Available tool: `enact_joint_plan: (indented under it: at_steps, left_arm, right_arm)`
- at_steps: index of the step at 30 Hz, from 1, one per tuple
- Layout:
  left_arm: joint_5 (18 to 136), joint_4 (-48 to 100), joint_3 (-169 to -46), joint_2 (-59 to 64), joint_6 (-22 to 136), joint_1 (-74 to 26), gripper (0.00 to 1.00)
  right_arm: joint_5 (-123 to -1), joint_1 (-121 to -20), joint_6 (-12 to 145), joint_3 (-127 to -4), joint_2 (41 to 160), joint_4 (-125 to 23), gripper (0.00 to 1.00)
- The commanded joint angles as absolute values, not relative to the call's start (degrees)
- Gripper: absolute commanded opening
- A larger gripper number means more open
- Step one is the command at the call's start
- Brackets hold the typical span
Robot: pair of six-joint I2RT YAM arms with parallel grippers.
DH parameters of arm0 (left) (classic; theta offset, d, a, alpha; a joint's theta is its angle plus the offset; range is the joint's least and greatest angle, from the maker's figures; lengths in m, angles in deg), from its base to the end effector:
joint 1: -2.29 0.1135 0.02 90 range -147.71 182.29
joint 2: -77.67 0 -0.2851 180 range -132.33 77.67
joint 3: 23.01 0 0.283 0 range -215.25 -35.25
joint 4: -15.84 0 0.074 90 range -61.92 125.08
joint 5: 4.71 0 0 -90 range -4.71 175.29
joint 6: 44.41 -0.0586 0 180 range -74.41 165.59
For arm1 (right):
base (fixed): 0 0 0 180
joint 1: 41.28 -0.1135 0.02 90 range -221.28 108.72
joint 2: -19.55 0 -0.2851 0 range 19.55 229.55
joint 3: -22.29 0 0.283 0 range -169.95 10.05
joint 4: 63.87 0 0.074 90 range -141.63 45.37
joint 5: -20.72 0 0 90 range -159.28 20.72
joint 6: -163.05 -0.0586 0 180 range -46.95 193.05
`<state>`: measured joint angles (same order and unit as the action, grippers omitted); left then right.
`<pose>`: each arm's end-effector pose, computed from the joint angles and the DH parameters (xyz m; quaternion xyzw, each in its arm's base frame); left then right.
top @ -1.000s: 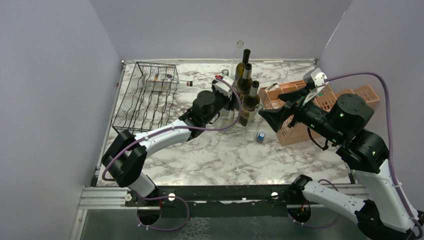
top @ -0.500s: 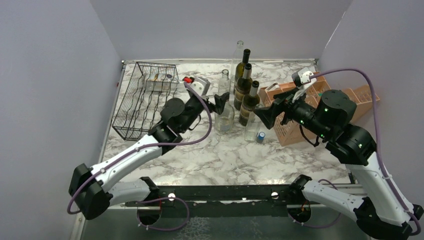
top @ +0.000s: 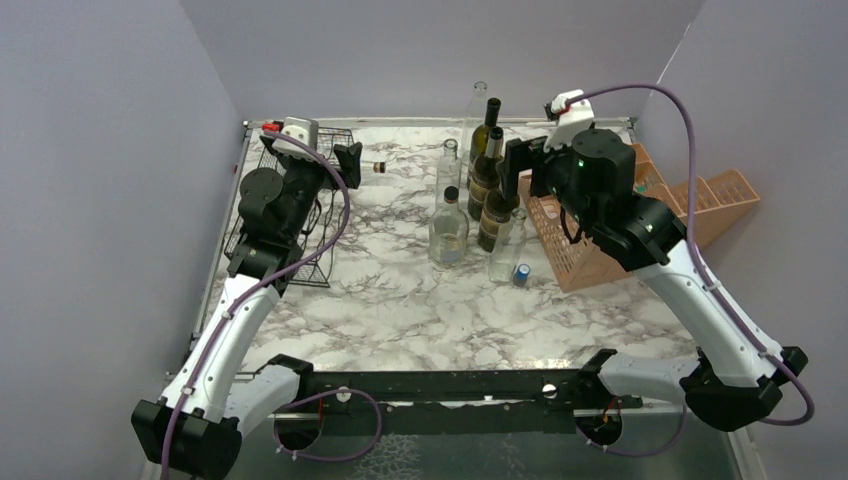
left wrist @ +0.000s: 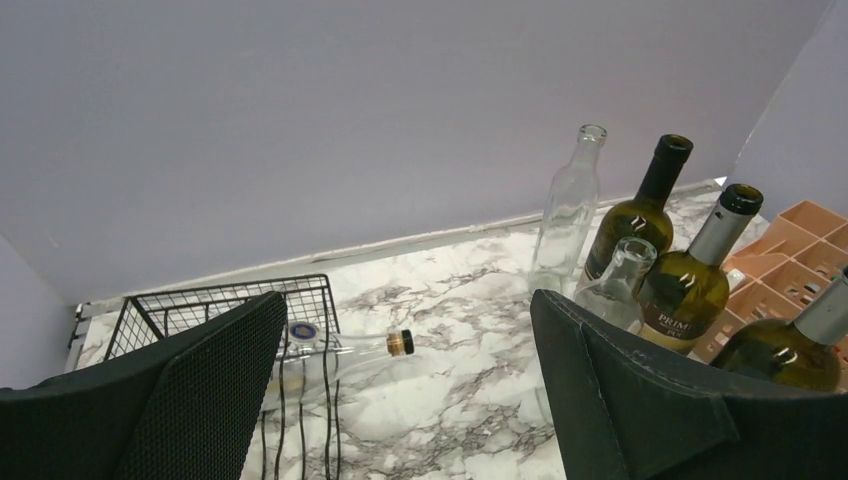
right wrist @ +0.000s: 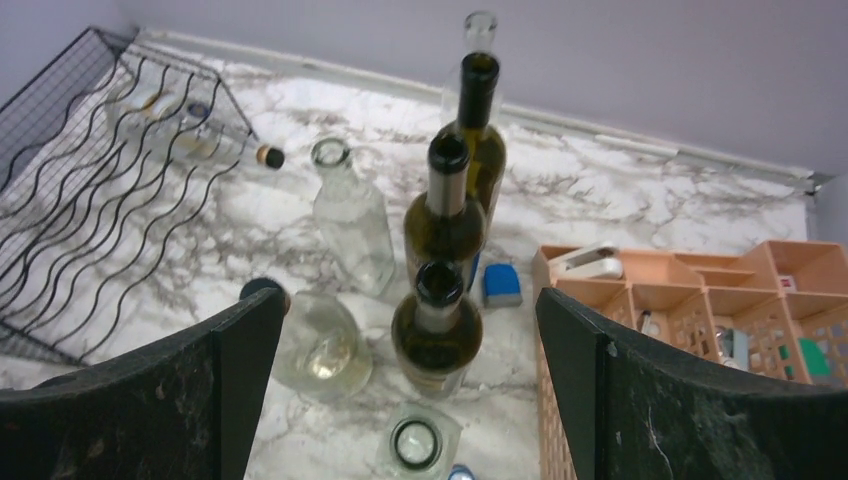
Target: Take the wine bottle off the wine rack
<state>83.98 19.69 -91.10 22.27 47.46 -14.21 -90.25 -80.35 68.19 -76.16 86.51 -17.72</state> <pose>0.2539 -0.0766 0.4307 0.0914 0.6441 -0.1286 0.7485 0.2262 0.1566 0.4911 -0.1226 0.7766 0.0912 0.6112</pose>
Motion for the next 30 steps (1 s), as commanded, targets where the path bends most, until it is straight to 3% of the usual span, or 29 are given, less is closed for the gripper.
enact_joint_plan:
  at_steps: [1,6,12,19,24,30]
  left_arm:
    - [79.1,21.9,-94.0,22.9,49.5,-12.7,0.99]
    - [78.6,22.5,-94.2,23.3,50.4,-12.7,0.99]
    - [81.3,22.1,-94.8,24.7,52.6,-12.7,0.99]
    - [83.2,20.9,-97.9,24.9,53.3,-12.7,0.99]
    - [83.9,19.6,-98.2,27.8,54.0,-12.7,0.99]
    - [85.4,14.5,-96.2,31.0,55.6,-12.7,0.99]
  right_arm:
    - [-92.4,-75.1,69.3,-81.9,89.5,-23.2,1.0]
    - [-83.7,-68.5,65.0,-85.0,92.9,-20.3,1.0]
    - [-81.7,-66.2,62.7,-81.1,88.5,-23.7,1.0]
    - [-87.4,-66.2,63.0,-82.5,86.4,-24.0,1.0]
    - [-74.2,-66.2,60.2,-75.6,78.9,-30.5,1.0]
    - [-75.8,-66.2,59.2,-75.5,72.2,-30.2,1.0]
